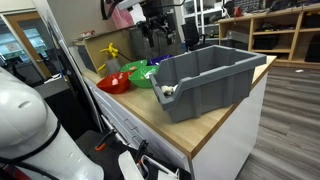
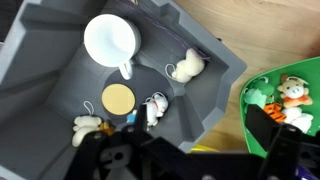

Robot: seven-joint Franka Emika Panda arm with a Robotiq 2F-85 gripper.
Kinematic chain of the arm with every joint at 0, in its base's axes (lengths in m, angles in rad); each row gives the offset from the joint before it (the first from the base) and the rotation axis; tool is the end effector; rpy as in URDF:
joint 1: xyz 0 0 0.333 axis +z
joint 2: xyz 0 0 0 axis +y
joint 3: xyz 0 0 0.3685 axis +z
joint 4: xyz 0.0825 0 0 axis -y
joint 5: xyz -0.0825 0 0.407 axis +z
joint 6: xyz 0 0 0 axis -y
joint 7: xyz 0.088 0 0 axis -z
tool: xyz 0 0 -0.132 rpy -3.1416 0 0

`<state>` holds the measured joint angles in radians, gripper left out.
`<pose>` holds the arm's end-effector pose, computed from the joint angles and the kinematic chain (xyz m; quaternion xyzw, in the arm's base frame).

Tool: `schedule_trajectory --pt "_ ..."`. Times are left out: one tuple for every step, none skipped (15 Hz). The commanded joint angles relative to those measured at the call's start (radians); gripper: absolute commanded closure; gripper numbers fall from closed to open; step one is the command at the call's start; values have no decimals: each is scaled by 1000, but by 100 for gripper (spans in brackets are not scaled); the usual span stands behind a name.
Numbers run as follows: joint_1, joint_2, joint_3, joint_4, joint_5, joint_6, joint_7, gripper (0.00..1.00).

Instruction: Remove the white plush toy from the grey container and put it in the red bowl.

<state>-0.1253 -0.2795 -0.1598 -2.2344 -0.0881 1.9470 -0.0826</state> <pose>0.4510 -0.1451 0.4995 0.9965 -0.0816 -0.0086 0.0177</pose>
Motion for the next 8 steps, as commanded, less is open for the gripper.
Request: schedule_trajectory --pt "-21 94 -18 70 -25 23 -33 0" --pt "-26 114 -23 78 -27 35 -36 0" --pt "-31 133 -27 86 -30 48 -35 0" --pt "-36 155 -32 93 -31 69 -35 0" --pt "-41 174 -34 101 -32 84 -34 0" --pt "-47 196 -38 112 -36 104 -31 0" --pt "-53 215 -41 123 -38 122 -22 0" --pt "-57 229 -41 141 -46 110 -7 0"
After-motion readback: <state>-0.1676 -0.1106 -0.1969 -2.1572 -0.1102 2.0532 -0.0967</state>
